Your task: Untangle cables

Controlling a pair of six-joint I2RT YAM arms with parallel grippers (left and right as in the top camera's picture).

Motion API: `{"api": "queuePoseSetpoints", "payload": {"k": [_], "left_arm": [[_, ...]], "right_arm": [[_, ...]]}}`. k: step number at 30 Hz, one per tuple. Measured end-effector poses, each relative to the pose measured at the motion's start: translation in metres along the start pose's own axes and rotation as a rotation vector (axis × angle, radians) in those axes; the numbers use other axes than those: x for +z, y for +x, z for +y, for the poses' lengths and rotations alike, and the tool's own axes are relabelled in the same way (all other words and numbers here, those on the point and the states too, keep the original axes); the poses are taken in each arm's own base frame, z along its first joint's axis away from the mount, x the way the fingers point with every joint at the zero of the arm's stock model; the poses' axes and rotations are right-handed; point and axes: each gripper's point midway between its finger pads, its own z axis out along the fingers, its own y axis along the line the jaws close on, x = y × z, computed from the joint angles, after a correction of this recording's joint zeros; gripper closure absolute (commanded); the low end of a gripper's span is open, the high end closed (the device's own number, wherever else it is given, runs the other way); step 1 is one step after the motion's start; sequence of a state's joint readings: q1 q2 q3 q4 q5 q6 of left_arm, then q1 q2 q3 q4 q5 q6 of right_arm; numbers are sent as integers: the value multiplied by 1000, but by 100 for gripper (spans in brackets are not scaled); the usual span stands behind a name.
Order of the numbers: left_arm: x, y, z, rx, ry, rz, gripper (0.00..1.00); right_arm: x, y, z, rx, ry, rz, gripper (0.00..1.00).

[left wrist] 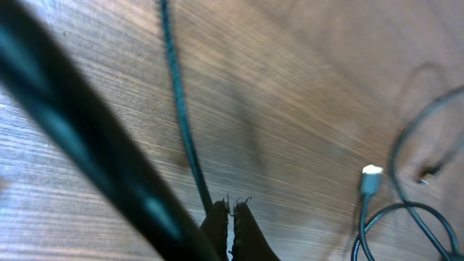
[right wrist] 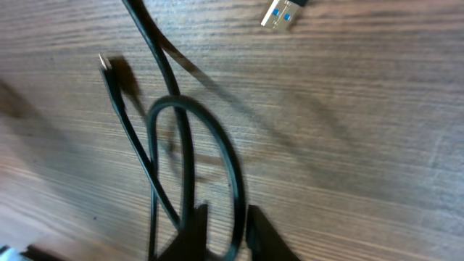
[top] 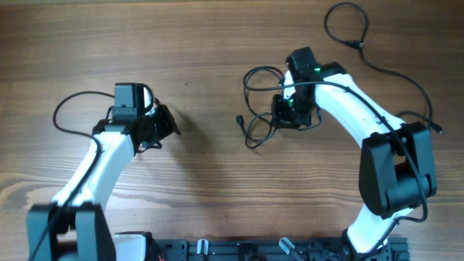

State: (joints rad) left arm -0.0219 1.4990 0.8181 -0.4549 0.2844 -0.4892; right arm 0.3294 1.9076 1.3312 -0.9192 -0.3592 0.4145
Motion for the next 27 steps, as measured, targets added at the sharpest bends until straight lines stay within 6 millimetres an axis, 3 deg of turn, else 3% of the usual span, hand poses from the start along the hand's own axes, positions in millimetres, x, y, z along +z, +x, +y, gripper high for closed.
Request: {"api": "queuePoseSetpoints", "payload": {"k": [4, 6, 20, 27], "left_arm": [[14, 4, 7, 1, -21, 34, 96], [14, 2, 6, 8, -17, 27, 96], [14, 2, 6, 13, -16, 26, 96], [14, 2, 6, 13, -16, 25, 96]], "right_arm": [[6, 4, 2, 17, 83, -22, 23], [8, 5, 3, 11, 115, -36, 19], [22, 10, 20, -51, 217, -112, 26], [49, 13, -9, -51, 275, -160, 40]]}}
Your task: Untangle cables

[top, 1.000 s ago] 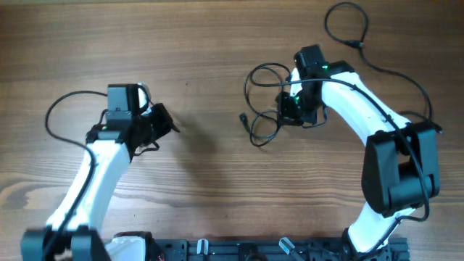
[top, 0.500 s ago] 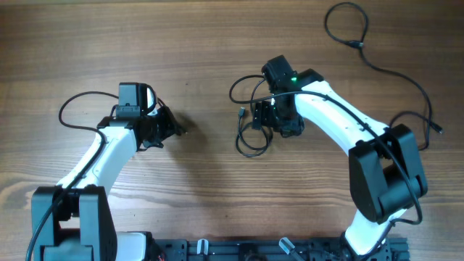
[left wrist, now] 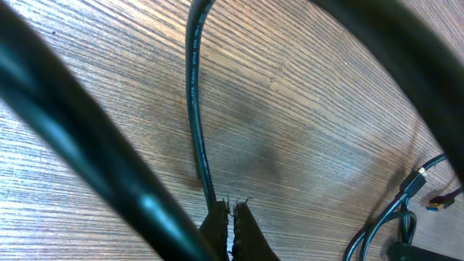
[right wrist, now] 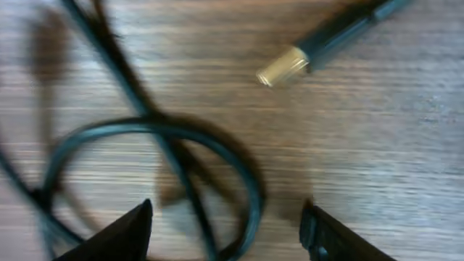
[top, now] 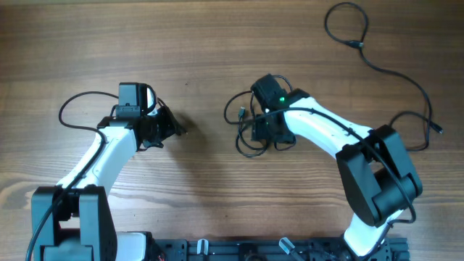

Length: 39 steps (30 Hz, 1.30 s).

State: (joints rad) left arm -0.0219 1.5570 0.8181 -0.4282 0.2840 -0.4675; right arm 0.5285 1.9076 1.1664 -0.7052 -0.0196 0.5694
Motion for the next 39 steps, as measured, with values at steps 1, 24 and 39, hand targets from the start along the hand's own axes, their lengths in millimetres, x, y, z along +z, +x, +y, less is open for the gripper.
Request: {"api": "queuePoseSetpoints", "payload": {"k": [1, 24, 39], "left_arm": [[0, 0, 0, 0, 0, 0, 96], [0, 0, 0, 0, -2, -1, 95], [0, 0, 0, 0, -2, -1, 94]], "right_arm": [[0, -1, -1, 2, 5, -10, 44], [-81, -58, -2, -148, -24, -205, 96], [-164, -117, -232, 365, 355, -463, 95]]}}
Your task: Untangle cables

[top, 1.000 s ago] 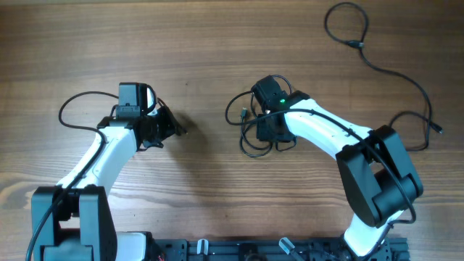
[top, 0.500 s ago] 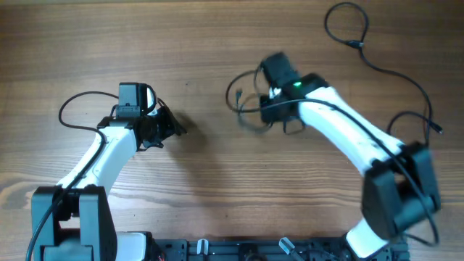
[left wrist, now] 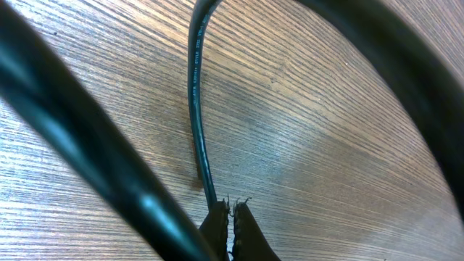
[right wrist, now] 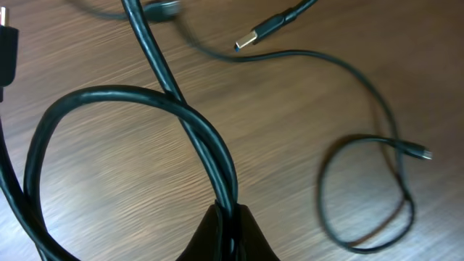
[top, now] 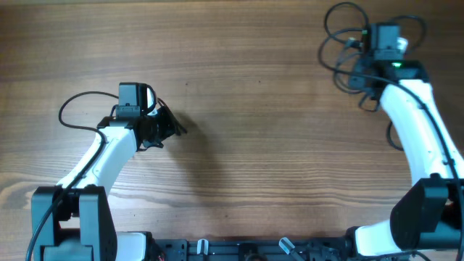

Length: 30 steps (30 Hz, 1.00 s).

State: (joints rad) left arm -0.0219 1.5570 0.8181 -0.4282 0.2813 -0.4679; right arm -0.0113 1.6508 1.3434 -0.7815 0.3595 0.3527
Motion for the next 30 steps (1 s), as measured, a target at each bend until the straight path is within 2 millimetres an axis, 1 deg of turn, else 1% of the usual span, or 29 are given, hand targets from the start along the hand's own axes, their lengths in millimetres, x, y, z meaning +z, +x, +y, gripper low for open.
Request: {"api": "queuePoseSetpoints", "payload": {"k": [1, 2, 3, 8, 9, 10, 11, 12, 13, 14, 16, 17, 19, 21, 23, 24, 25, 26, 27, 28, 29, 30], "left_arm": [[0, 0, 0, 0, 0, 0, 94], [0, 0, 0, 0, 0, 0, 94], [0, 0, 0, 0, 0, 0, 94], [0, 0, 0, 0, 0, 0, 94], [0, 0, 0, 0, 0, 0, 94], [0, 0, 0, 0, 0, 0, 94], [0, 0, 0, 0, 0, 0, 94], [0, 0, 0, 0, 0, 0, 94], [0, 0, 0, 0, 0, 0, 94], [0, 0, 0, 0, 0, 0, 94], [0, 0, 0, 0, 0, 0, 94], [0, 0, 0, 0, 0, 0, 96], [0, 0, 0, 0, 0, 0, 96], [0, 0, 0, 1, 0, 0, 96], [0, 0, -1, 2, 1, 0, 96], [0, 0, -2, 6, 4, -2, 96], [1, -1, -4, 11, 10, -5, 96], [1, -1, -8, 20, 24, -7, 96], [1, -2, -18, 31, 69, -8, 96], [1, -3, -27, 44, 109, -10, 96], [0, -4, -37, 59, 160, -10, 96], [-2, -5, -53, 83, 233, -11, 96]], "right_arm": [[2, -2, -7, 16, 10, 2, 95], [8, -4, -26, 58, 34, 11, 91], [11, -4, -36, 82, 42, 21, 90], [26, 5, -77, 163, 85, 74, 89], [27, 6, -81, 170, 90, 79, 85], [29, 9, -84, 176, 95, 86, 69], [31, 11, -86, 177, 98, 93, 43], [32, 12, -87, 182, 99, 94, 32], [34, 15, -88, 180, 100, 99, 20], [35, 16, -87, 181, 97, 104, 13], [41, 19, -78, 182, 55, 124, 9], [44, 22, -72, 182, 29, 140, 9], [49, 28, -56, 180, -54, 183, 9], [51, 34, -44, 183, -117, 216, 9], [52, 48, -21, 189, -239, 299, 9], [52, 53, -13, 191, -279, 327, 8], [50, 64, 2, 190, -343, 382, 8], [49, 68, 9, 186, -370, 403, 8], [47, 74, 18, 172, -398, 423, 7], [45, 77, 24, 159, -413, 432, 7], [42, 83, 33, 136, -435, 446, 7], [38, 89, 43, 105, -457, 459, 7]]}}
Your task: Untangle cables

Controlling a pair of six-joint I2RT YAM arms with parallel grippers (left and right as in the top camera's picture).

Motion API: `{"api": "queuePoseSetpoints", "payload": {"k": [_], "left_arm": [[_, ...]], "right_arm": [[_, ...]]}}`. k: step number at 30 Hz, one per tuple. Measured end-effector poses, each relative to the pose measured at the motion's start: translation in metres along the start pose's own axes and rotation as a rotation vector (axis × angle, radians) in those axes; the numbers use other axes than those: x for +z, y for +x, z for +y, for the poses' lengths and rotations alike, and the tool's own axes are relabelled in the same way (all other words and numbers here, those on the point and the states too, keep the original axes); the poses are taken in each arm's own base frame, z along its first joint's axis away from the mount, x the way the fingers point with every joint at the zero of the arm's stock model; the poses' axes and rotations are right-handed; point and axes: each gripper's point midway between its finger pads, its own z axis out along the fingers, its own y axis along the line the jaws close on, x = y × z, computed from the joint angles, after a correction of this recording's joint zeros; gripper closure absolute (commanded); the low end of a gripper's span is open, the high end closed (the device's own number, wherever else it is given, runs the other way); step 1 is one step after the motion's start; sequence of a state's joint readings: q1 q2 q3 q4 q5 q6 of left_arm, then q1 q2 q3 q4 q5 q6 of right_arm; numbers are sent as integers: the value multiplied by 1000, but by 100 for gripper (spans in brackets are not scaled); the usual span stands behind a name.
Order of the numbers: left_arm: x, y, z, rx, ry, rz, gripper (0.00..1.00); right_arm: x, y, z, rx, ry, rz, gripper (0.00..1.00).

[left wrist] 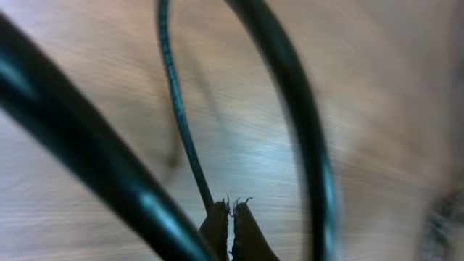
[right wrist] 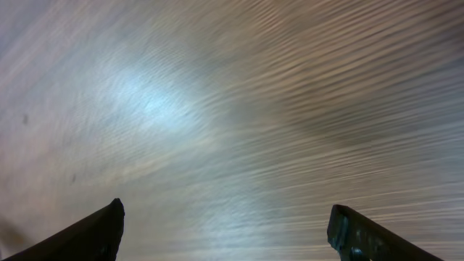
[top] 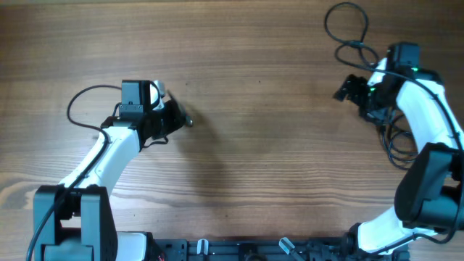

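My left gripper (top: pixel 183 122) at the left of the table is shut on a thin black cable (left wrist: pixel 178 119), which loops out to the left (top: pixel 78 105). In the left wrist view the gripper (left wrist: pixel 230 206) pinches that cable, and thicker black strands (left wrist: pixel 293 101) cross the blurred picture. At the far right my right gripper (top: pixel 346 87) stands wide open. Its fingers (right wrist: pixel 98 230) show only bare wood between them. A bundle of black cables (top: pixel 394 141) lies by the right arm, partly hidden under it.
A separate thin black cable (top: pixel 346 20) curls in a loop at the back right corner and runs down toward the right arm. The wooden table (top: pixel 254 87) is bare between the two arms. The arm bases stand at the front edge.
My right gripper was shut on a thick black cable at the back right. It is now wide open and empty, a little lower. The left gripper has shifted slightly right, still pinching its cable.
A tangle of cables lay at the table's middle with my right gripper at it, jaws nearly closed, then open. Later the right gripper was shut on a cable at the back right with the tangle gone from the middle. Now it is open. The left held its cable throughout.
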State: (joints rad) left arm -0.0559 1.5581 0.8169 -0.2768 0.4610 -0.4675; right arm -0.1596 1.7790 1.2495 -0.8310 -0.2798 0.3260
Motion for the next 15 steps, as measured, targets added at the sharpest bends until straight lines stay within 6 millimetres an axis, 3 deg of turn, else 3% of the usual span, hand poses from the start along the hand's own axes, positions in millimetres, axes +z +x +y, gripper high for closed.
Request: {"api": "queuePoseSetpoints", "payload": {"k": [5, 8, 13, 15], "left_arm": [[-1, 15, -55, 63, 168, 94, 96], [-10, 39, -119, 160, 232, 207, 96], [-22, 68, -158, 271, 109, 255, 96], [-19, 83, -150, 302, 26, 272, 92]], "right_arm": [[12, 24, 32, -105, -31, 57, 7], [19, 39, 51, -166, -43, 85, 6], [23, 51, 66, -216, -49, 101, 6], [23, 55, 69, -217, -53, 113, 6]]}}
